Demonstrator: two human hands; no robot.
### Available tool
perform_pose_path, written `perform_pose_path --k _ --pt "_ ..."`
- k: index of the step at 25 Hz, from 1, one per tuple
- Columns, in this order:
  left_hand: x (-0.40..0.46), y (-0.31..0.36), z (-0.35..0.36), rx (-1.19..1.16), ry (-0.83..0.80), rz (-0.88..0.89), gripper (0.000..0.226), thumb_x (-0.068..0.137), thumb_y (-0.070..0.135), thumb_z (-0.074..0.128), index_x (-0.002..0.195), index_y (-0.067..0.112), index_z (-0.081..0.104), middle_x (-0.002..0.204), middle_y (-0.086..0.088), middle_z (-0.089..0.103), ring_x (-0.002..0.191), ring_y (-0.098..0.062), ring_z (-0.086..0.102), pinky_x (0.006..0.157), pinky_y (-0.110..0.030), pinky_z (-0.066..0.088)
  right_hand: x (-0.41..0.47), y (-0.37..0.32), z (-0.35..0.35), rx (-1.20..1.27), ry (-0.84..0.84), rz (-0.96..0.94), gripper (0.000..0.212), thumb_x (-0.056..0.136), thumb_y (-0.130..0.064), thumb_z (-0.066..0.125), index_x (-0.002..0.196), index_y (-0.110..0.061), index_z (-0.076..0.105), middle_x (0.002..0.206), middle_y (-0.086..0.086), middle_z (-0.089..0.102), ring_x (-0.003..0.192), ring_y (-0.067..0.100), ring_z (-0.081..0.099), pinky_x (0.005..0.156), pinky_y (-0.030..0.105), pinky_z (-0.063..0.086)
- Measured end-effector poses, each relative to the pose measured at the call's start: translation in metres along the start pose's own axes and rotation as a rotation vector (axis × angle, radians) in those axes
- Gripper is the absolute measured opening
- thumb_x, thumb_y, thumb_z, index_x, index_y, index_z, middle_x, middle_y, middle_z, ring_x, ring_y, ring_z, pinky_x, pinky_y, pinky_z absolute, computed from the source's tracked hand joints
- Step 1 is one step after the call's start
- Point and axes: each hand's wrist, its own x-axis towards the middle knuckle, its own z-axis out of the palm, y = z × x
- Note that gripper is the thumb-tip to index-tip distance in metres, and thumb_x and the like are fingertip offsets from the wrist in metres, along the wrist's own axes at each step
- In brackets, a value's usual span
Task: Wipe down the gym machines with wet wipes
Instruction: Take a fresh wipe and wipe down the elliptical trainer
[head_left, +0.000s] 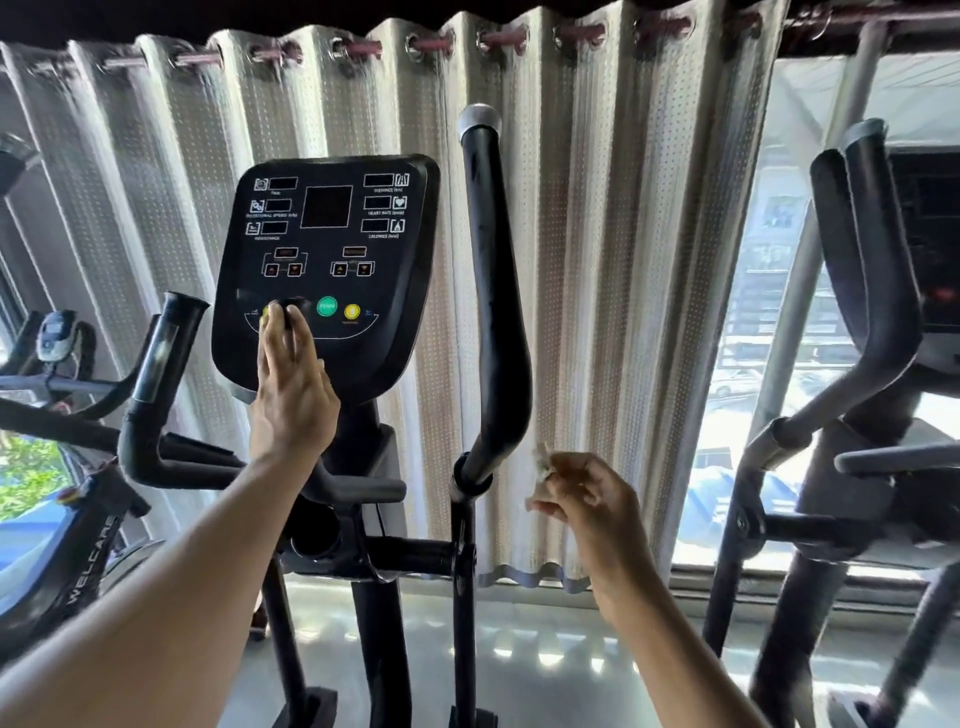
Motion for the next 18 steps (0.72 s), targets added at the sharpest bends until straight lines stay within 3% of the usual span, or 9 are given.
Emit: perform_pose_path --k 3,8,12,18 --pt "0.000 0.000 0.001 0.011 0.009 0.007 0.064 0.105 0.003 0.042 0.162 0.000 0.013 0.167 -0.026 0.010 0.156 -0.042 0.015 0.122 -0.055 0.032 0.010 -0.022 0.000 0.020 -0.066 -0.142 0.024 0.097 -0.021 0.065 0.120 -0.024 0.067 0.109 -0.001 0.075 0.105 0.021 0.071 0.097 0.049 0.056" --pt "0.000 -0.001 0.000 0.033 -0.006 0.007 0.064 0.105 0.005 0.041 0.162 0.000 0.012 0.166 -0.025 0.010 0.155 -0.042 0.018 0.119 -0.056 0.036 0.021 -0.052 0.018 0.037 -0.133 -0.281 0.020 0.101 -0.016 0.062 0.112 -0.031 0.070 0.124 -0.001 0.067 0.121 0.011 0.063 0.106 0.036 0.051" --pt "-0.001 -0.001 0.003 0.080 0.001 -0.003 0.064 0.105 0.005 0.041 0.163 0.001 0.012 0.168 -0.024 0.009 0.155 -0.042 0.017 0.121 -0.056 0.033 0.015 -0.039 0.025 0.138 -0.263 -0.273 0.018 0.106 -0.006 0.051 0.116 -0.012 0.065 0.109 -0.009 0.073 0.109 0.005 0.066 0.093 0.015 0.046" --pt "-0.005 0.014 0.004 0.221 0.034 -0.102 0.065 0.108 0.012 0.037 0.165 0.009 0.005 0.173 -0.010 0.003 0.158 -0.029 0.014 0.118 -0.053 0.039 0.029 -0.016 0.008 0.259 -0.391 -0.257 0.015 0.103 -0.020 0.054 0.109 -0.014 0.067 0.104 -0.003 0.074 0.104 0.010 0.069 0.090 0.015 0.048"
